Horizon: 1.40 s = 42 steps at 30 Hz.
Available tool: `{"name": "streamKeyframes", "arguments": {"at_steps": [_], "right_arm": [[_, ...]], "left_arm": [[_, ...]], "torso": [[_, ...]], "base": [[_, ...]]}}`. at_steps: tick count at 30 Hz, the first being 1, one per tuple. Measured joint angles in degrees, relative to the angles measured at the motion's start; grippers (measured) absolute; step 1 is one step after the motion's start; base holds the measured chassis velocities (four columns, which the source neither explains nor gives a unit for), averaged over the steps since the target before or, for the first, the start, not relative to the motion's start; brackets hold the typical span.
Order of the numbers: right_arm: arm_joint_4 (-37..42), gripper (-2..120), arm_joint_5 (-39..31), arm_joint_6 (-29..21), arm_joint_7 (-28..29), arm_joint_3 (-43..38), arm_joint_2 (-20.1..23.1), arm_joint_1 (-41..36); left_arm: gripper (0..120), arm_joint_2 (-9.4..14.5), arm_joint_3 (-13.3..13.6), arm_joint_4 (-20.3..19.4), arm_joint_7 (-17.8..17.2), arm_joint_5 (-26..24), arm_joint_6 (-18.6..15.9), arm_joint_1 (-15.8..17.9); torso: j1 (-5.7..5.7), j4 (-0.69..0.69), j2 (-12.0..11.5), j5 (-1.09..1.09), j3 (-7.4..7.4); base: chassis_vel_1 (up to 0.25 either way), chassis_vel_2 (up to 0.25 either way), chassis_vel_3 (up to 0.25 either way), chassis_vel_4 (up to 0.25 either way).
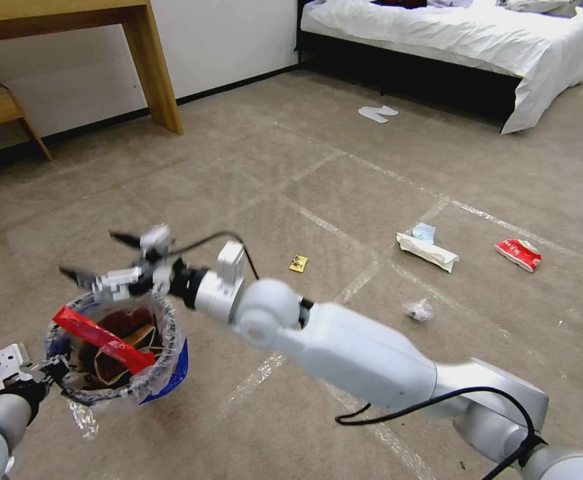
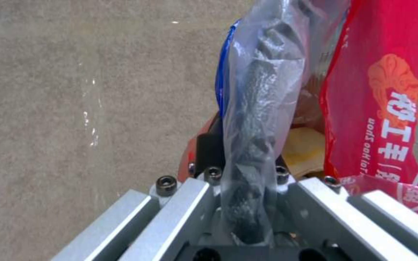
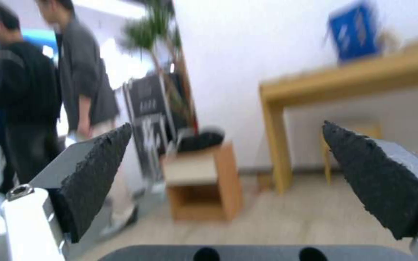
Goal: Pick up the trash bin and place the garbage on the floor into it.
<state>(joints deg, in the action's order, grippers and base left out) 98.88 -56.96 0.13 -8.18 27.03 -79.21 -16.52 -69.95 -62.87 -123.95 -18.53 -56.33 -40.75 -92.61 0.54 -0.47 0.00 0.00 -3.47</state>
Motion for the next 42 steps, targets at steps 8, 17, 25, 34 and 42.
{"name": "streamKeyframes", "arguments": {"at_steps": [8,17,25,34,42], "right_arm": [[5.0,100,-0.5,1.9,0.1,-12.7,3.5,-1.4],[7.5,100,1.4,4.9,1.7,-30.8,14.2,-11.3],[12.8,100,11.6,5.8,5.6,-50.6,20.3,-26.8],[19.5,100,19.7,9.2,9.7,-64.0,19.3,-45.9],[18.3,100,27.7,14.3,10.4,-66.1,16.6,-55.4]], "left_arm": [[1,-0.2,-0.6,-0.6,0.0,0.2,0.1,-0.2],[1,-0.9,-1.4,-1.7,0.2,1.2,0.6,-0.6],[1,-2.9,-2.6,-3.1,0.3,3.5,1.5,-1.5],[1,-4.4,-2.3,-3.7,0.4,4.7,2.1,-1.6],[1,-6.0,-1.6,-4.3,0.7,5.9,2.5,-1.8]], "torso": [[0.0,-0.02,0.0,0.01,0.0],[0.0,-0.02,0.0,0.04,0.0],[0.0,0.01,0.0,0.02,0.01],[0.0,0.0,0.0,0.01,0.01],[0.0,0.0,0.0,0.0,0.01]], "base": [[0.0,0.0,0.0,0.0],[0.0,0.0,0.0,0.0],[0.0,0.0,0.0,0.0],[0.0,0.0,0.0,0.0],[0.0,0.0,0.0,0.0]]}}
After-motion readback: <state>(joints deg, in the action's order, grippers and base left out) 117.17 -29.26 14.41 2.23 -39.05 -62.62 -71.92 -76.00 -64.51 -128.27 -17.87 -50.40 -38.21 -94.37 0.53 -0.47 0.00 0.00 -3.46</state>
